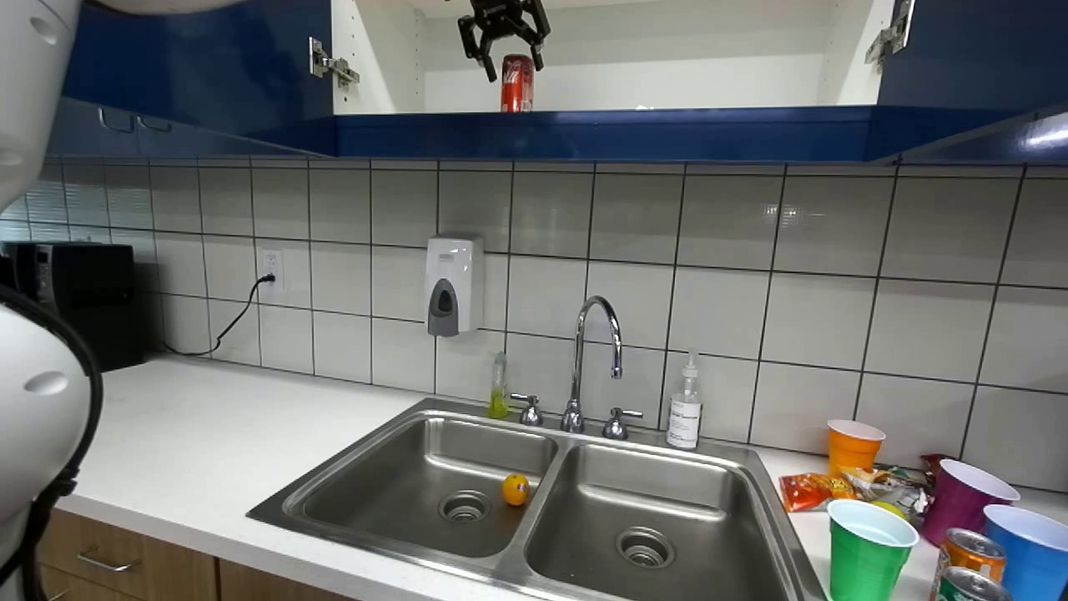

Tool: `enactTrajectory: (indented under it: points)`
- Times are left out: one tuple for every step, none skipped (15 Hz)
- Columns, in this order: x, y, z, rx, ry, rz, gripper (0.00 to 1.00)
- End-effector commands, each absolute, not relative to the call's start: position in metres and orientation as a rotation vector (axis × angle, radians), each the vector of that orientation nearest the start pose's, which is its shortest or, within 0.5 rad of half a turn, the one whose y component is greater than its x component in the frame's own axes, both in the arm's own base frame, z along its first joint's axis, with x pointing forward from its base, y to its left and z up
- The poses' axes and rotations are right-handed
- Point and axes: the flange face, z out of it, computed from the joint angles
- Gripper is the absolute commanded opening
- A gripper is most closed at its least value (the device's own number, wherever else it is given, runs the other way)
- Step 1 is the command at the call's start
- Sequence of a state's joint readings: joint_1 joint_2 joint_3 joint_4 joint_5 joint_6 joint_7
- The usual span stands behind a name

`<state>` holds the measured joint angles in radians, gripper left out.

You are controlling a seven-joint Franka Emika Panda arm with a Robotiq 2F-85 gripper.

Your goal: Remove the red can from the sink and put it in the cabinet

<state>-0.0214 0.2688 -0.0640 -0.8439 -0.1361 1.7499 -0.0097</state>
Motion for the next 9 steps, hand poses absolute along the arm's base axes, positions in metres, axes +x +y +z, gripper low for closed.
enactTrajectory:
  points:
    - [0.586,-0.051,0.842,-3.132,0.081,-1.012,1.00]
    - [0.582,-0.050,0.845,-3.127,0.081,-1.006,1.00]
    - [0.578,-0.050,0.847,-3.123,0.081,-0.998,1.00]
    - [0.573,-0.050,0.849,-3.125,0.085,-0.986,1.00]
    - [0.568,-0.050,0.851,-3.126,0.087,-0.973,1.00]
    - [0.563,-0.050,0.855,-3.126,0.093,-0.968,1.00]
    - [0.556,-0.049,0.858,-3.130,0.094,-0.962,1.00]
    - [0.551,-0.049,0.862,-3.131,0.095,-0.957,1.00]
    - [0.546,-0.048,0.865,-3.133,0.092,-0.957,1.00]
